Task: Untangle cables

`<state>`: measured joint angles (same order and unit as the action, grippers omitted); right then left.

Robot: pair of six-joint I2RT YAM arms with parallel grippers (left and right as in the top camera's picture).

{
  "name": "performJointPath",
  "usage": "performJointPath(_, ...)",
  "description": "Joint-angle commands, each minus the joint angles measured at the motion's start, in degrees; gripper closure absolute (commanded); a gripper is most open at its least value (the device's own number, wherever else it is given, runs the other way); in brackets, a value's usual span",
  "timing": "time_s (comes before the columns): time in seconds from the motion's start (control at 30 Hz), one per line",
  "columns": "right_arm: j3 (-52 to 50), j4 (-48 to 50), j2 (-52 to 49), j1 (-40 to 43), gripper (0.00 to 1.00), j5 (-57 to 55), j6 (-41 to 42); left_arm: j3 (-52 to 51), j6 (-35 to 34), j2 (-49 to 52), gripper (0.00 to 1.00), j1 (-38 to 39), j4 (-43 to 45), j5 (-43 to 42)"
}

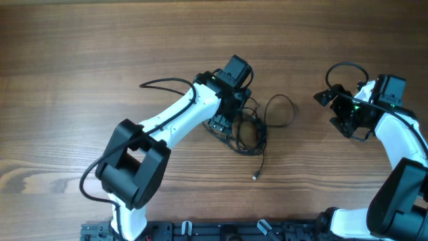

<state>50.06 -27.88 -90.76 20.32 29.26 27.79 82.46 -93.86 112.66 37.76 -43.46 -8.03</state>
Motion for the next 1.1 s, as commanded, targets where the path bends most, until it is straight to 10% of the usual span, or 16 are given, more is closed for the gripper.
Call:
performJointPath(0.0, 0.09, -0.22, 1.01, -0.04, 0.00, -0.96, -0.81, -0.04, -1.01, 2.47, 0.09, -0.04, -0.63, 1.90)
performJointPath(0.17, 0.09, -0.83, 1.01, -0.04, 0.00, -0.96, -0.81, 3.52, 3.76, -7.72, 0.00, -8.72, -14.14, 7.91)
performJointPath(0.3, 0.09, -0.92, 1.01, -0.04, 0.00, -0.96, -0.83, 5.03, 7.85, -18.32, 0.04, -9.31, -2.08, 7.61)
performJointPath(0.77, 0.09, -2.12, 1.01, -0.04, 0.01, -0.96, -0.85, 4.98, 3.15, 5.55, 0.23, 2.91, 8.07, -2.54)
performJointPath(1.07, 0.09, -2.40, 1.01, -0.04, 0.00, -0.98, -0.83, 10.08, 7.80, -2.34, 0.23, -3.04, -1.18, -3.02)
